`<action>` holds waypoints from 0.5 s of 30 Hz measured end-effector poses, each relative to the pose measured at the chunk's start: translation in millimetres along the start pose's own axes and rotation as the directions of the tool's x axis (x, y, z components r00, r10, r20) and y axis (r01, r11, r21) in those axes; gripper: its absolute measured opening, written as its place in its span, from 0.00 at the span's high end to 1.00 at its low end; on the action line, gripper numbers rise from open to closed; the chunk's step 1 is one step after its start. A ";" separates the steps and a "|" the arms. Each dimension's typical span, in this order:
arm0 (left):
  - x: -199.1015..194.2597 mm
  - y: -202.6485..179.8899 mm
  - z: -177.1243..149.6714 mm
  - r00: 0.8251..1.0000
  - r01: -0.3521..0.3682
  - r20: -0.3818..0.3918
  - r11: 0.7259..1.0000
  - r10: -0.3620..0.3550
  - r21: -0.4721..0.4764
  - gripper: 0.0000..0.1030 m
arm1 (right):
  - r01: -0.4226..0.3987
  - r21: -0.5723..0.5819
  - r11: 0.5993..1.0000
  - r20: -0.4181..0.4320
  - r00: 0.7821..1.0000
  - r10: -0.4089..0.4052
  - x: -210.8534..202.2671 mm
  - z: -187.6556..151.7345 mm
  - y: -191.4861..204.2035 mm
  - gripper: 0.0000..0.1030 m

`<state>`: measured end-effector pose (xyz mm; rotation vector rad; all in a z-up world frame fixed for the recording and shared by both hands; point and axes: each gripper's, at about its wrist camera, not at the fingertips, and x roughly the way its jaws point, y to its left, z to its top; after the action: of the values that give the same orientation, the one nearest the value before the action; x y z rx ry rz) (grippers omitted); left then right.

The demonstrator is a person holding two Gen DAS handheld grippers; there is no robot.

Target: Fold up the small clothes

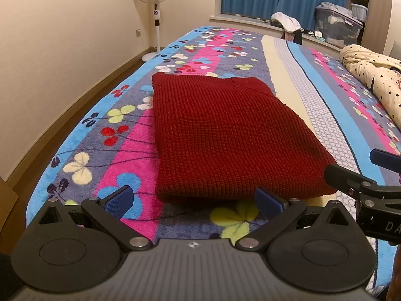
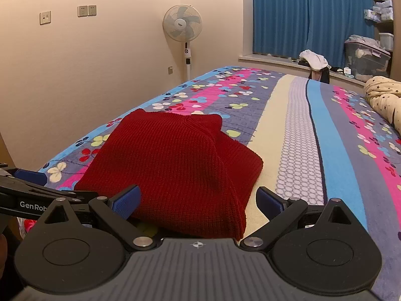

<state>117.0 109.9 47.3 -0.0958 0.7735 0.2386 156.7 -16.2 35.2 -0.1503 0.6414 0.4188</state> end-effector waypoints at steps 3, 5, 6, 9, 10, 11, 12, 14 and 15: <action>-0.2 -0.3 -0.1 1.000 -0.001 0.000 1.000 0.001 0.000 0.00 | 0.000 -0.001 1.000 -0.001 1.000 0.000 0.1 0.0 0.2 0.05; -0.2 -0.4 -0.2 1.000 -0.001 0.000 1.000 0.001 -0.002 0.00 | 0.001 -0.002 1.000 -0.001 1.000 -0.001 0.3 0.1 0.5 0.05; -0.3 -0.1 -0.2 1.000 -0.001 0.000 1.000 0.001 -0.002 0.00 | 0.002 -0.003 1.000 -0.001 1.000 -0.002 0.3 0.0 0.8 0.05; -0.2 -0.4 -0.1 1.000 -0.001 0.000 1.000 0.001 0.001 0.00 | 0.001 -0.004 1.000 0.000 1.000 -0.001 0.1 -0.1 1.1 0.05; 0.0 0.2 0.0 1.000 0.000 0.001 1.000 0.000 0.002 0.00 | 0.001 -0.005 1.000 0.001 1.000 -0.001 0.1 0.0 1.4 0.05; 0.1 0.9 0.2 1.000 0.000 0.001 1.000 0.000 0.003 0.00 | 0.001 -0.006 1.000 0.001 1.000 -0.001 0.1 -0.1 1.6 0.05; 0.0 0.9 0.2 1.000 0.000 0.000 1.000 0.000 0.002 0.00 | 0.002 -0.006 1.000 0.000 1.000 -0.002 0.2 -0.4 1.9 0.05; 0.0 0.7 0.2 1.000 0.001 0.001 1.000 -0.001 0.002 0.00 | 0.002 -0.006 1.000 0.000 1.000 -0.002 0.3 -0.5 2.0 0.05; 0.0 1.0 0.2 1.000 0.001 0.001 1.000 -0.001 0.003 0.00 | 0.002 -0.007 1.000 0.001 1.000 -0.002 0.3 -0.5 2.0 0.05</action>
<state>116.9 110.9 47.4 -0.0937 0.7728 0.2365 155.7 -14.5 34.6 -0.1572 0.6389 0.4197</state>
